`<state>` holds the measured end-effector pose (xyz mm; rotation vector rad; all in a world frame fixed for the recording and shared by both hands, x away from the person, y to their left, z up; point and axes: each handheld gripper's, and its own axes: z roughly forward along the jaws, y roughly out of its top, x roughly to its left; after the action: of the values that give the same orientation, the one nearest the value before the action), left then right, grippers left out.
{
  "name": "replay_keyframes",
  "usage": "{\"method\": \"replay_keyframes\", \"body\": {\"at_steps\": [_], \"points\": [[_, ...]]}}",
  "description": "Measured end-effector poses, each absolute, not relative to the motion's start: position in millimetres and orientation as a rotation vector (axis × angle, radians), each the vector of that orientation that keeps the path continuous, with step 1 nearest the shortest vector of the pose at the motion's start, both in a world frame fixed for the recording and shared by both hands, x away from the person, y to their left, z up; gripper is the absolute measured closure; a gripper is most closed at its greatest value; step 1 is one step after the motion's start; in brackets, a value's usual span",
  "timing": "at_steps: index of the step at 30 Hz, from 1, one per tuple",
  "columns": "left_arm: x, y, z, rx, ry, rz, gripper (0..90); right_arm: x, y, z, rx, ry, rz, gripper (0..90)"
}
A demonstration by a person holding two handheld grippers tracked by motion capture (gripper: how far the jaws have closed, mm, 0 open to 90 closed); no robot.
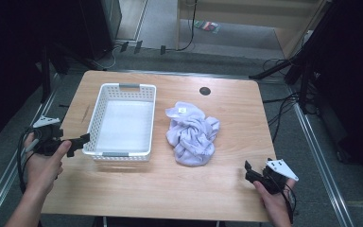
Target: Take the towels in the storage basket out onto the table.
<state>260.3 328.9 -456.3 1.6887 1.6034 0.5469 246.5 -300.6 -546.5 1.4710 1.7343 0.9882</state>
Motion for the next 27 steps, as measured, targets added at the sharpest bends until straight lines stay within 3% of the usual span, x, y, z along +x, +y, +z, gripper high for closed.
{"method": "replay_keyframes", "body": {"at_steps": [11,27], "points": [[231,356,-482,1.562,1.602,0.625,0.0,247,-300,-547,1.475,1.734,0.983,14.6],[204,370,-519,1.513,1.552,0.704,0.0,247,-300,-547,1.474,1.73,0.978,14.6]]}}
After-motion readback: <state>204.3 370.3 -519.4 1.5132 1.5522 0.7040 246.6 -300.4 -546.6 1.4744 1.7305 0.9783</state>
